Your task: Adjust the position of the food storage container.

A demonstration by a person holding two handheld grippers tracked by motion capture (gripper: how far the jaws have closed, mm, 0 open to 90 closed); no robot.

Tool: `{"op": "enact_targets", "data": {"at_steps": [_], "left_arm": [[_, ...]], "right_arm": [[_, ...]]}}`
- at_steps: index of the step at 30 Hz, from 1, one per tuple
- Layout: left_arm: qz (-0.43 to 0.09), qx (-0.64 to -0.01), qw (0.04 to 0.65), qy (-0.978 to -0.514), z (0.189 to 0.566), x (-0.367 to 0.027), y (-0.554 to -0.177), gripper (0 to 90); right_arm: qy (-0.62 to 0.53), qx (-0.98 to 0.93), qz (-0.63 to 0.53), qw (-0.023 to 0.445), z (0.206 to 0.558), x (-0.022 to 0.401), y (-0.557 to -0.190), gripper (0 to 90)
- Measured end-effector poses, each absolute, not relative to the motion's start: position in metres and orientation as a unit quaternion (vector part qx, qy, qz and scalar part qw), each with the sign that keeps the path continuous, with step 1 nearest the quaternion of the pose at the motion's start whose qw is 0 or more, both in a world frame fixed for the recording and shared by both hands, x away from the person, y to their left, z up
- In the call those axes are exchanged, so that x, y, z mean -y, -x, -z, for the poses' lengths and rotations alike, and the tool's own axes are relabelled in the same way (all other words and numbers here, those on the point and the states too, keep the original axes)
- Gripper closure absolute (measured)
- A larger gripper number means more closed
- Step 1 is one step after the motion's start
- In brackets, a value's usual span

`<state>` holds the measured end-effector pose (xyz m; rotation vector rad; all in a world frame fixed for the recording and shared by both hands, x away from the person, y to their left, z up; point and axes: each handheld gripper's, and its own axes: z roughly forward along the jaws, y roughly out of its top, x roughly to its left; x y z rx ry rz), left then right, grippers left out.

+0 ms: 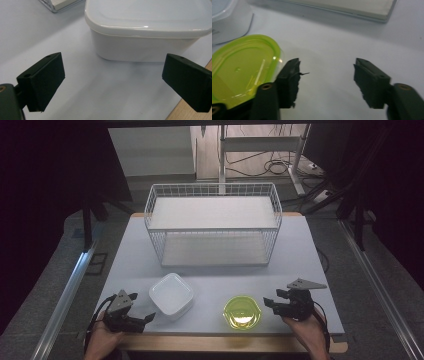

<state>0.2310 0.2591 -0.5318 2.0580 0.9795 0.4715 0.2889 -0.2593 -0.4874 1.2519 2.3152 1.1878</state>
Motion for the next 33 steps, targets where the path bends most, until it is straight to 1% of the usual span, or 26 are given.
{"op": "enact_targets", "data": {"at_steps": [8, 11, 15, 17, 24, 25, 33], "left_arm": [[-0.187, -0.386, 0.397, -0.811, 0.532, -0.261, -0.229, 4.4], [-0.187, -0.386, 0.399, -0.811, 0.532, -0.261, -0.229, 4.4], [-0.187, -0.384, 0.397, -0.812, 0.532, -0.26, -0.229, 4.4], [-0.187, -0.384, 0.397, -0.812, 0.532, -0.26, -0.229, 4.4], [-0.187, -0.385, 0.396, -0.813, 0.532, -0.26, -0.229, 4.5], [-0.188, -0.384, 0.395, -0.813, 0.532, -0.26, -0.229, 4.5], [-0.188, -0.385, 0.393, -0.814, 0.532, -0.259, -0.23, 4.7]], "right_arm": [[-0.393, -0.812, -0.404, 0.149, 0.469, 0.245, -0.279, 69.5], [-0.382, -0.817, -0.405, 0.15, 0.466, 0.239, -0.276, 79.3], [-0.367, -0.821, -0.411, 0.152, 0.461, 0.232, -0.269, 88.0], [-0.358, -0.823, -0.415, 0.148, 0.458, 0.226, -0.265, 89.7], [-0.338, -0.826, -0.431, 0.132, 0.454, 0.212, -0.257, 90.0], [-0.331, -0.83, -0.433, 0.118, 0.455, 0.206, -0.255, 90.0], [-0.3, -0.844, -0.436, 0.089, 0.46, 0.183, -0.246, 90.0]]}}
